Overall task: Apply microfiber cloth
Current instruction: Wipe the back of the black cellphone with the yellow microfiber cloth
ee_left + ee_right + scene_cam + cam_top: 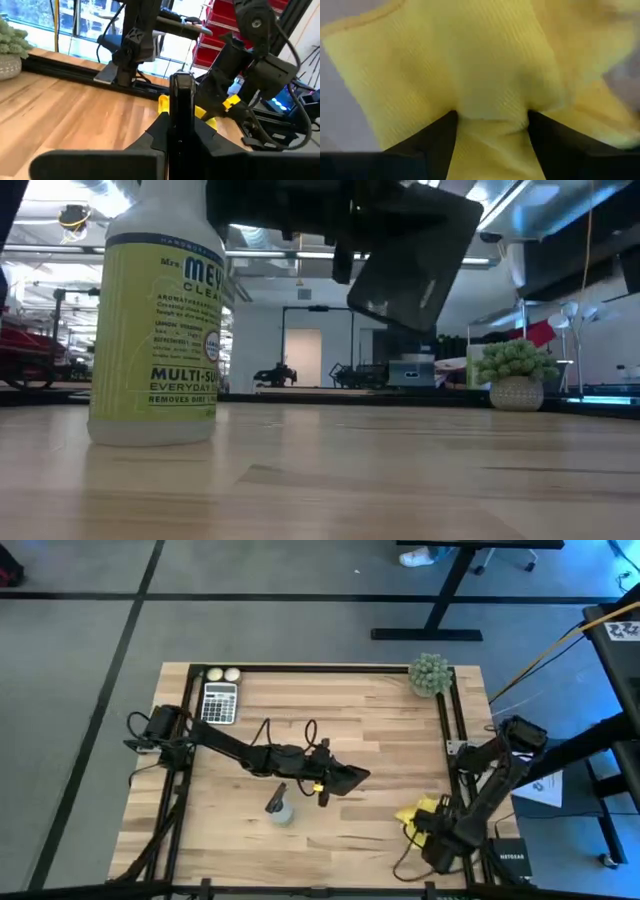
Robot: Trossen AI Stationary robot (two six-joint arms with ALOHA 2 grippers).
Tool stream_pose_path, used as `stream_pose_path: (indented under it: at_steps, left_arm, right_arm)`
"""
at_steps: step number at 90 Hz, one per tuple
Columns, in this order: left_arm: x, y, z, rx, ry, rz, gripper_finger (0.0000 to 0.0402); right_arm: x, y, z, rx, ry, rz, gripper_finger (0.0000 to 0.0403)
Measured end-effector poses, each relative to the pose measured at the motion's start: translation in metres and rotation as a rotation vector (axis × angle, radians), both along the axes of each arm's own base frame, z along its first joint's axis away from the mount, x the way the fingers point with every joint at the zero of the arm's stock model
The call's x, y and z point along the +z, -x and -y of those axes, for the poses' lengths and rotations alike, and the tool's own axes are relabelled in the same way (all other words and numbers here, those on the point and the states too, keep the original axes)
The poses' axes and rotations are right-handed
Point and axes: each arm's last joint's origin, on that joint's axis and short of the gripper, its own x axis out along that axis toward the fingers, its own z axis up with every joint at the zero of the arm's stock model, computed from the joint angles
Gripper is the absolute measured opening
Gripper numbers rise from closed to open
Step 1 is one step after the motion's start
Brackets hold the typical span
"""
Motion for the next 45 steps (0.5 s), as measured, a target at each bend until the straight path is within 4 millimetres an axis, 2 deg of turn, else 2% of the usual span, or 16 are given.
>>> stream_pose_path:
  at_steps: [11, 19, 27, 38, 45]
  left_arm:
    - [0.001, -0.001, -0.004, 0.022, -0.019, 0.004, 0.0015]
    - [0.0, -0.001, -0.005, 0.026, -0.015, 0.0, 0.0015]
    - [-0.001, -0.002, -0.006, 0.031, -0.023, 0.0, 0.0015]
    - [-0.003, -0.002, -0.008, 0.077, -0.035, -0.011, 0.0015]
    - [-0.003, -0.002, -0.009, 0.108, -0.046, -0.013, 0.0015]
  right_arm:
    - [-0.013, 0.006, 0.005, 0.0, -0.024, 0.032, 0.0212]
    - [-0.015, 0.006, 0.006, 0.005, -0.025, 0.057, 0.0189]
    - [-0.014, 0.002, 0.005, 0.013, 0.004, 0.11, 0.0139]
    - [-0.01, -0.015, 0.002, 0.044, 0.033, 0.275, 0.0035]
    - [-0.005, -0.028, -0.001, 0.095, 0.086, 0.396, 0.0017]
